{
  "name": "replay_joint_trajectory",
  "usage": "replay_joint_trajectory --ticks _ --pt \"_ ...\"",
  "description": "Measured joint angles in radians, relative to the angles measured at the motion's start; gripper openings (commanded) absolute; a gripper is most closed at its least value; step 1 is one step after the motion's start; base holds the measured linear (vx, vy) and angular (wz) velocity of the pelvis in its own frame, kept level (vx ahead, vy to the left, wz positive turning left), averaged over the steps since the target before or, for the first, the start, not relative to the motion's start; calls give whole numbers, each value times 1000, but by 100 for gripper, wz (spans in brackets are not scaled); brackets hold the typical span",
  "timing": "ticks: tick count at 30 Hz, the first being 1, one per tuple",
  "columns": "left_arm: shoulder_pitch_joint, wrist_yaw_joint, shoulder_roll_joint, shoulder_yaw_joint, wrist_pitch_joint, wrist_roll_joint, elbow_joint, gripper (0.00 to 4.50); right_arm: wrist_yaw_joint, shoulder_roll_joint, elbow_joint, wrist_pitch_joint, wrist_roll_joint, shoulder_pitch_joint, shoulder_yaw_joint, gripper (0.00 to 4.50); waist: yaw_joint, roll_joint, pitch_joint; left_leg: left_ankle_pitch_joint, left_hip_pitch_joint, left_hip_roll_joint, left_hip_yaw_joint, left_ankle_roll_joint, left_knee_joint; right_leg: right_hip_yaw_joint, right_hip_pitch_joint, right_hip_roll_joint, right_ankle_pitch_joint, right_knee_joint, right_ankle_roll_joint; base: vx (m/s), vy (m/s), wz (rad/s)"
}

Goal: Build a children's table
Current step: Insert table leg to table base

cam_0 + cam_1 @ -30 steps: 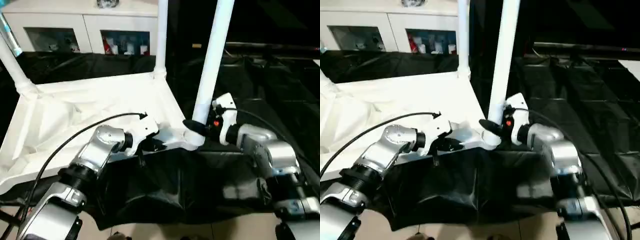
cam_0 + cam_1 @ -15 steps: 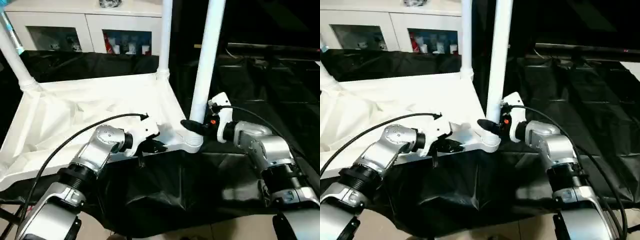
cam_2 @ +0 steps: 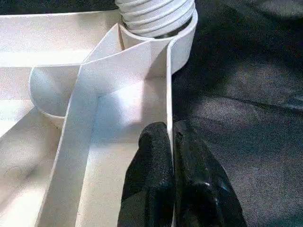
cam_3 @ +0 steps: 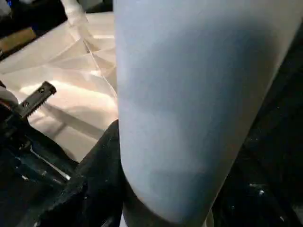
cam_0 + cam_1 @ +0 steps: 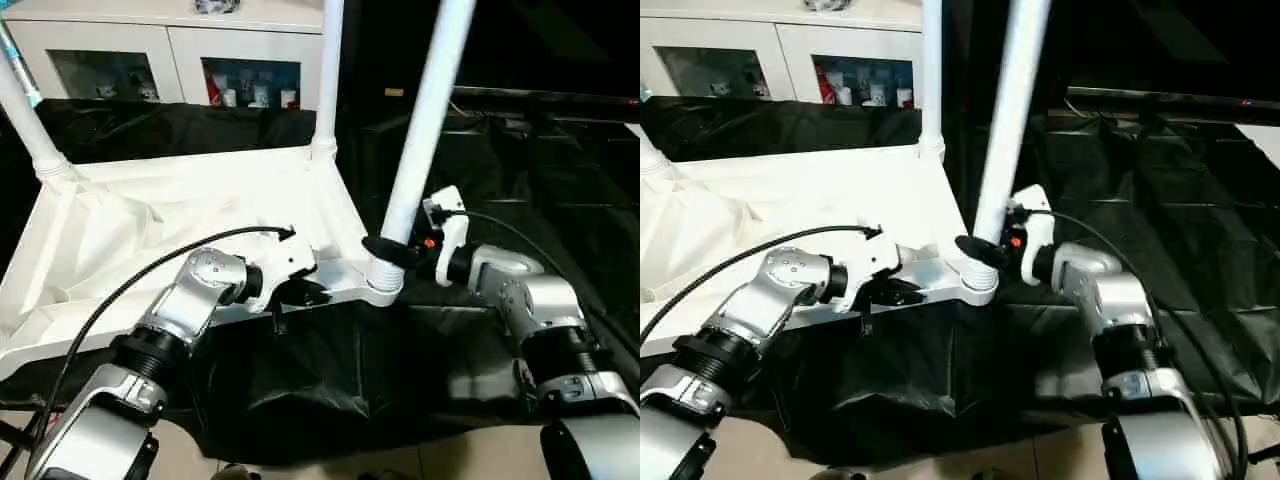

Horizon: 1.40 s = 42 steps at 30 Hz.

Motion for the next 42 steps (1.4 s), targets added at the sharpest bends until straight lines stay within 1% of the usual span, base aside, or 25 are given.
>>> replay_joint_trajectory --ticks 3,6,8,12,16,21,24,27,33,36,42 --pt "2 0 2 0 0 -1 -2 0 -3 12 6 -31 26 25 -25 191 0 0 0 0 0 0 0 0 0 0 0 0 0 0 0 0 0 0" --pt "8 0 5 0 0 -1 -11 0 -3 28 -4 -61 34 53 -44 191 -1 0 0 0 0 0 0 0 0 0 0 0 0 0 0 0 0 0" --pt "9 2 5 0 0 -1 -12 0 -4 30 -3 -74 41 61 -48 191 0 0 0 0 0 0 0 0 0 0 0 0 0 0 0 0 0 0" --pt "11 5 4 1 0 -1 -11 0 -13 63 -4 -125 63 101 -82 191 -1 1 -1 0 2 0 0 0 0 0 1 0 0 0 0 0 0 0" --pt "11 10 3 1 0 -1 -6 0 -21 78 -5 -159 67 124 -93 191 -1 1 -1 0 4 0 0 0 0 0 3 0 0 0 0 0 0 0" --pt "11 12 0 1 0 -2 2 0 -28 91 -8 -209 68 154 -100 191 -2 7 -3 0 6 0 -1 0 -1 -2 7 0 0 -4 0 0 0 0" --pt "11 11 -1 0 -5 -4 4 0 -37 91 -38 -238 58 180 -84 191 -1 7 -3 0 6 0 -2 0 -3 -2 8 0 0 -6 0 0 0 0" --pt "11 11 -2 0 -12 -4 11 0 -65 90 -80 -274 16 203 -51 191 -2 10 -5 0 6 0 -2 0 -4 -3 9 0 0 -7 0 0 0 0" --pt "11 11 -1 0 -18 -4 21 0 -92 85 -121 -299 -54 208 -5 191 -6 13 -7 0 8 0 -2 0 -5 -4 11 0 0 -10 0 0 0 0" --pt "10 12 1 1 -20 -3 25 0 -96 81 -127 -310 -75 204 14 191 -10 13 -7 0 8 0 -3 0 -5 -4 11 0 0 -12 0 0 0 0" --pt "10 12 7 4 -20 1 28 0 -86 62 -101 -307 -112 162 57 191 -22 11 -8 0 8 0 -3 0 -5 -5 12 0 0 -14 0 0 0 0"
